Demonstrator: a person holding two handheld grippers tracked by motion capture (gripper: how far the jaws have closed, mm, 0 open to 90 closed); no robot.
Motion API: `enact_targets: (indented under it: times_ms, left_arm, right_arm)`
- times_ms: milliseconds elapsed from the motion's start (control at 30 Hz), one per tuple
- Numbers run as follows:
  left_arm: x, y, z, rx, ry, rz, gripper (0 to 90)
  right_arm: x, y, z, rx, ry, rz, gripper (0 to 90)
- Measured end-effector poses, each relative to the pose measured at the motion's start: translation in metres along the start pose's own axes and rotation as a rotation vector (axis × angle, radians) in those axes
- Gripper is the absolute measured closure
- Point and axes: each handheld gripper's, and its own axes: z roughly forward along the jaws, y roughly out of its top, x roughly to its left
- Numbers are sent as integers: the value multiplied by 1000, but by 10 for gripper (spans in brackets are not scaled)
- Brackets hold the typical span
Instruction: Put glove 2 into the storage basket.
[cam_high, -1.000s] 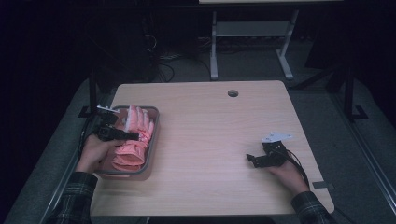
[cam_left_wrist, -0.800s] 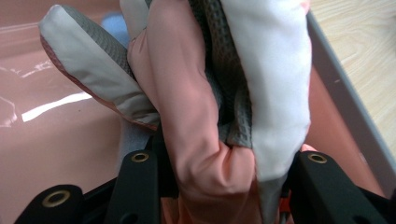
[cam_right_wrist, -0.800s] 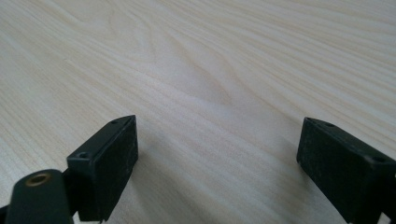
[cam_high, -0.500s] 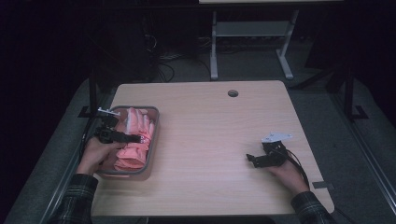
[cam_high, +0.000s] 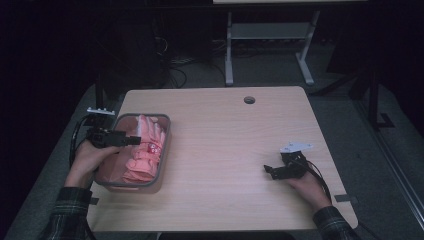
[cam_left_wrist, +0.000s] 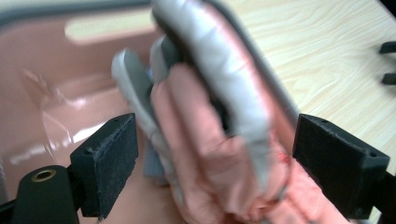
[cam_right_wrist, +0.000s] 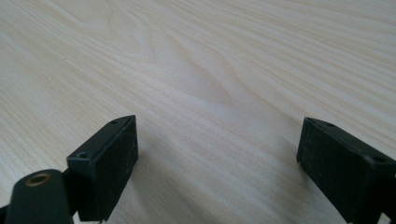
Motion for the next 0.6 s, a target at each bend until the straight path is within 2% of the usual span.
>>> enact_targets:
  times_ms: [167, 267, 333, 467, 600]
  left_arm:
    - [-23, 13, -8, -57, -19, 60, 137]
    - [-38, 19, -9, -82, -48, 99, 137]
    - [-50, 21, -5, -92, -65, 125, 137]
    - [-75, 22, 8, -83, -97, 174, 138]
    - [-95, 20, 23, -80, -128, 202, 140]
  right_arm:
    - [0, 0, 0, 1, 0, 0, 120]
    - [0, 0, 0, 0, 0, 0, 120]
    - [0, 0, 0, 0, 0, 0, 120]
    - [0, 0, 0, 2, -1, 1, 112]
    - [1, 0, 0, 3, -2, 1, 109]
